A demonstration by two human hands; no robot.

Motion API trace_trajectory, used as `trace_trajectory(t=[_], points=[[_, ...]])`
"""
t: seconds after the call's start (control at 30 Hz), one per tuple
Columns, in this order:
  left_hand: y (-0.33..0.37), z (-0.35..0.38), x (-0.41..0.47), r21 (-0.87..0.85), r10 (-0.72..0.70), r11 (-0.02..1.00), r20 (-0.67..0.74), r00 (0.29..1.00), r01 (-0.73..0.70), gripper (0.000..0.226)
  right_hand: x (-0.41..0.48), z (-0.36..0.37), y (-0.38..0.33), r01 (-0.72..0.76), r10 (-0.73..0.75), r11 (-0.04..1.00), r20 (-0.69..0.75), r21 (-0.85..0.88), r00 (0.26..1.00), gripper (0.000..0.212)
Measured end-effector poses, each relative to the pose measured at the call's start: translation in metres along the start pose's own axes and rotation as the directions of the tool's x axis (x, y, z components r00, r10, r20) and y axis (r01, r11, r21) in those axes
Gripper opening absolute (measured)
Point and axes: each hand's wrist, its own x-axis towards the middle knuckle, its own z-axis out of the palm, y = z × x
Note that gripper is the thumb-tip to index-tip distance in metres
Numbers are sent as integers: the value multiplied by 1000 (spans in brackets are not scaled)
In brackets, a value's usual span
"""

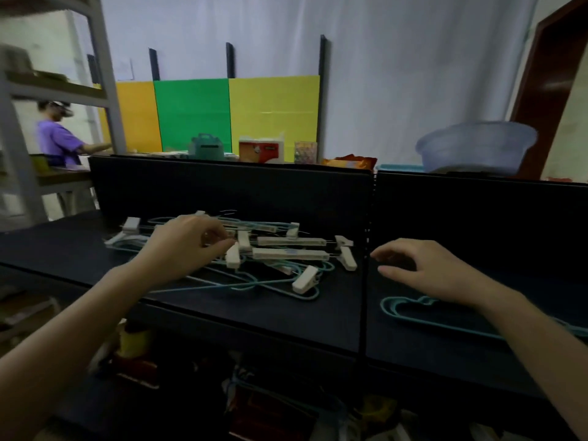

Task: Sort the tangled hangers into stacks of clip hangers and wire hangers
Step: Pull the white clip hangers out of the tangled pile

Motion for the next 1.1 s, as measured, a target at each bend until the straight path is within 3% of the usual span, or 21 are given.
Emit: trace_trajectory(t=[0.33, 0.47, 0.57, 0.67, 0.8, 0.93, 1.03, 1.1], points=[[-138, -22, 34, 70, 85, 994, -20, 996, -84, 25, 116, 58, -108, -27, 42, 996, -169, 86, 985, 23], [-180, -22, 54, 101, 117, 987, 43, 992, -121, 29, 157, 73, -144, -98, 77, 992, -239, -76, 968, 33], [-204, -20, 70, 112, 98, 987, 126, 987, -112, 37, 187, 79, -159, -284, 273, 925, -79, -252, 959, 55], [-220, -14, 88, 98, 46, 993, 240, 970, -72, 54, 211, 88, -159, -411, 491, 818, 115, -403, 864, 74], [-243, 1, 113, -26, -52, 997, 526, 849, 77, 79, 225, 98, -151, -435, 545, 796, 187, -421, 817, 74], [-260, 20, 131, -160, 3, 972, 739, 674, 172, 87, 229, 99, -147, -461, 564, 795, 200, -395, 801, 72], [-265, 31, 140, -203, 50, 966, 759, 649, 162, 100, 230, 99, -146, -491, 584, 785, 186, -378, 790, 74], [-268, 40, 147, -218, 55, 963, 733, 678, 159, 93, 231, 98, -145, -510, 600, 776, 183, -372, 779, 75]])
